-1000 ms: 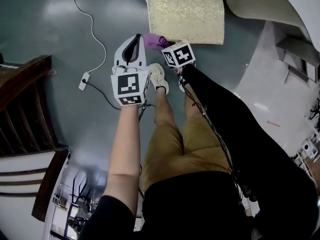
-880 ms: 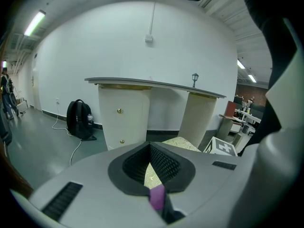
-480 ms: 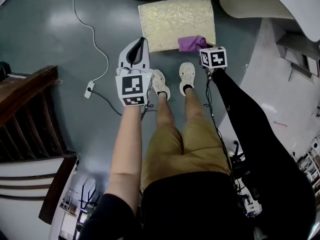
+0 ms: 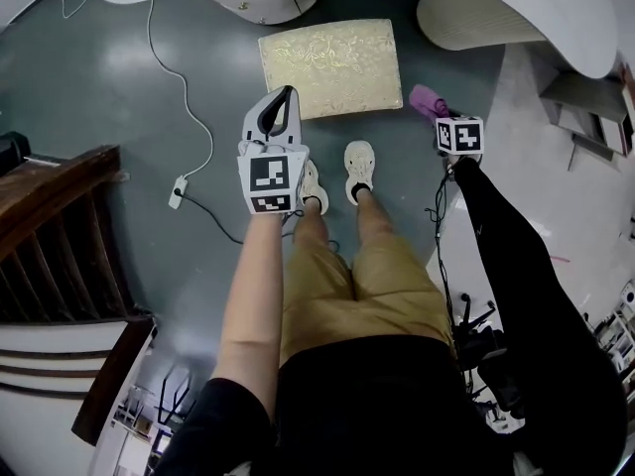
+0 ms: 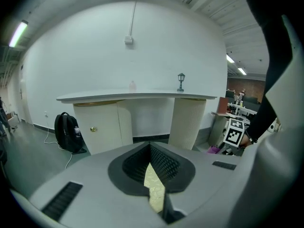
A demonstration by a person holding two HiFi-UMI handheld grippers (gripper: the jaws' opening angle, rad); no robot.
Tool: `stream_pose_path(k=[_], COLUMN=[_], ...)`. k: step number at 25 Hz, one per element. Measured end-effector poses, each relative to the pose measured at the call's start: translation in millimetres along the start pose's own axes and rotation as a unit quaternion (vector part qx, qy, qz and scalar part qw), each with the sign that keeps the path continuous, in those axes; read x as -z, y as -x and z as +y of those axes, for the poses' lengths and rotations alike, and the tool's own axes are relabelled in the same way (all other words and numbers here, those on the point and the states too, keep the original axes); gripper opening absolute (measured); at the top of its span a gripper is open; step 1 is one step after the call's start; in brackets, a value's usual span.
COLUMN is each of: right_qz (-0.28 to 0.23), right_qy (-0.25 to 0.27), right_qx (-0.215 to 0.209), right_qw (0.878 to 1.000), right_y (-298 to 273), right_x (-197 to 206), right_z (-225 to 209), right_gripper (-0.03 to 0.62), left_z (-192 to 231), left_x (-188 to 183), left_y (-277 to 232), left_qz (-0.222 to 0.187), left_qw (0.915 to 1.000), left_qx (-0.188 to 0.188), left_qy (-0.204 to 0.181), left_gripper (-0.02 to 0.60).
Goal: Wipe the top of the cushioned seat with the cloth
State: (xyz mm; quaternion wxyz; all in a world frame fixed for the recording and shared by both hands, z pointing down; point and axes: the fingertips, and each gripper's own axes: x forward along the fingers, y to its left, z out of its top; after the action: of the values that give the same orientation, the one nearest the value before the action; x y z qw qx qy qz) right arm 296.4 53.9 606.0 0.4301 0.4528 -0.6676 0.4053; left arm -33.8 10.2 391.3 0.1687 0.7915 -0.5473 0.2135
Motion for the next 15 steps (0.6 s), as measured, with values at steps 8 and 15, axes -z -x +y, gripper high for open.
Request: stream_pose_path(k=[8,15], right_qz=[-0.043,-0.096], right_qy=[0.011,-0.004], right_qx=[-0.099,-0.115], right_qw=[0.994,0.989], right_y=[49,98], right_x=[-21,-46], right_z=[29,43], right_gripper=[0.089,0.089], left_z=[-24,-30], left_x=[-43,-90], left_y=[5,36], left_qz=[-0.007,-0.021], left_qw=[0.9998,0.9994], left_qx=[0.007,0.004], left_qy=[-0.015,-0.027], left_gripper=[0.008,0.008])
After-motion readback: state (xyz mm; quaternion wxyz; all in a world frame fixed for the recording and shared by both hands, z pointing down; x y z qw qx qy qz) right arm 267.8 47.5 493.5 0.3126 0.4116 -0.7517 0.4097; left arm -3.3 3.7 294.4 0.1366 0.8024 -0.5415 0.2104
